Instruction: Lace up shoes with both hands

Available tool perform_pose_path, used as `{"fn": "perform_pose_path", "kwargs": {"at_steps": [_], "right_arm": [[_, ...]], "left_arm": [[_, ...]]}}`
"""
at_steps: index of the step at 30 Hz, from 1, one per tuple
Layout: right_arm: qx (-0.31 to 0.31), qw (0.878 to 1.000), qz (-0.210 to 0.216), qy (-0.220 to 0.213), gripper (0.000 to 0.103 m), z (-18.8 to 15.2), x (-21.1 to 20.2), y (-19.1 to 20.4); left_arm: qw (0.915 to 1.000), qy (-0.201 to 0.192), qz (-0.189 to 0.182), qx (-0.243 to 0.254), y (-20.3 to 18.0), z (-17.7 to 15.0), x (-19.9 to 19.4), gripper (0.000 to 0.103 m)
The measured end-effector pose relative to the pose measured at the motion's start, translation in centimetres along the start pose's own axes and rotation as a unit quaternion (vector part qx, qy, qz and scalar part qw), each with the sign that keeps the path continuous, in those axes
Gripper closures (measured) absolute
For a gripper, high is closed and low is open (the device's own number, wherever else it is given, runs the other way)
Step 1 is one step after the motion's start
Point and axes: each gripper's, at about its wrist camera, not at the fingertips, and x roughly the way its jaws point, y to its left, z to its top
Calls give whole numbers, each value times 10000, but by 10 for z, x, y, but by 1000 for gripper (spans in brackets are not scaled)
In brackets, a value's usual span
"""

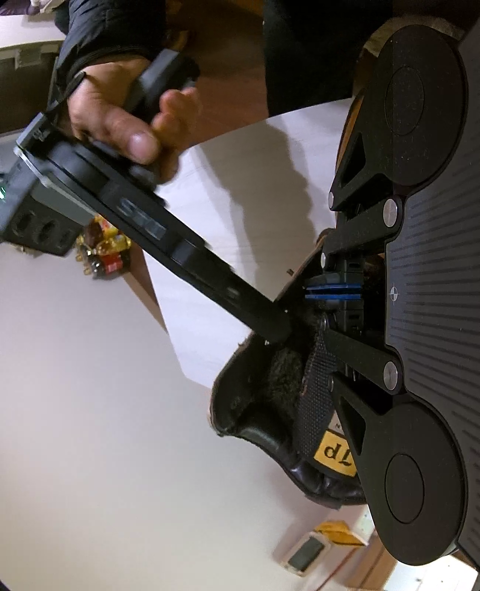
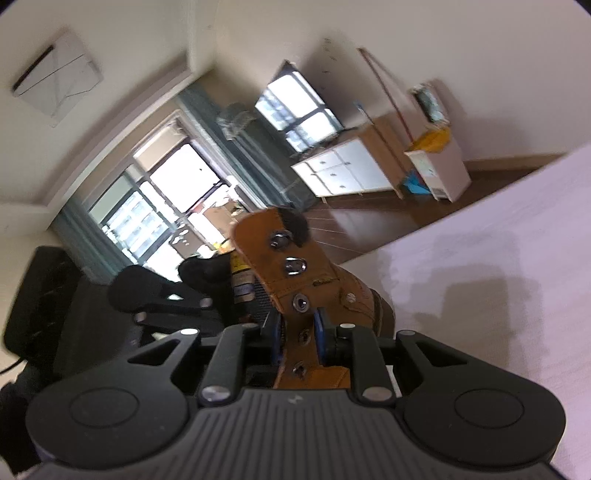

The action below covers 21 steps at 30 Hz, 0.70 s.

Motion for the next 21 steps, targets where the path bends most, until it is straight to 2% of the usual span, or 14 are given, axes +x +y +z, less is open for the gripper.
{"fn": "perform_pose_path", "kwargs": {"at_steps": [3, 6, 9, 13, 18, 20, 21], "right_arm": [[-677, 9976, -91, 92, 79, -4, -14, 7], [-1348, 9902, -138, 336, 79, -9, -18, 18], [-1664, 9848, -125, 480, 79, -11, -11, 25], [-1666, 9843, -61, 583, 80, -12, 4, 24], [-1451, 9873, 179, 626, 85, -13, 18, 15], [-1333, 9884, 317, 660, 100, -13, 19, 10], [-1244, 9893, 391, 659, 100, -14, 19, 8]], "left_arm": [[10000, -42, 4, -14, 0, -4, -1, 100], [9999, -100, 14, -24, -1, -6, 1, 100], [9999, -150, 16, -66, 0, -6, 2, 100], [9999, -151, 33, -69, 2, -7, 2, 100], [9999, -135, 58, -78, 1, -5, 1, 100], [9998, -152, 47, -104, 1, -6, 0, 99], [9998, -163, 42, -122, 1, -7, 0, 99]]}}
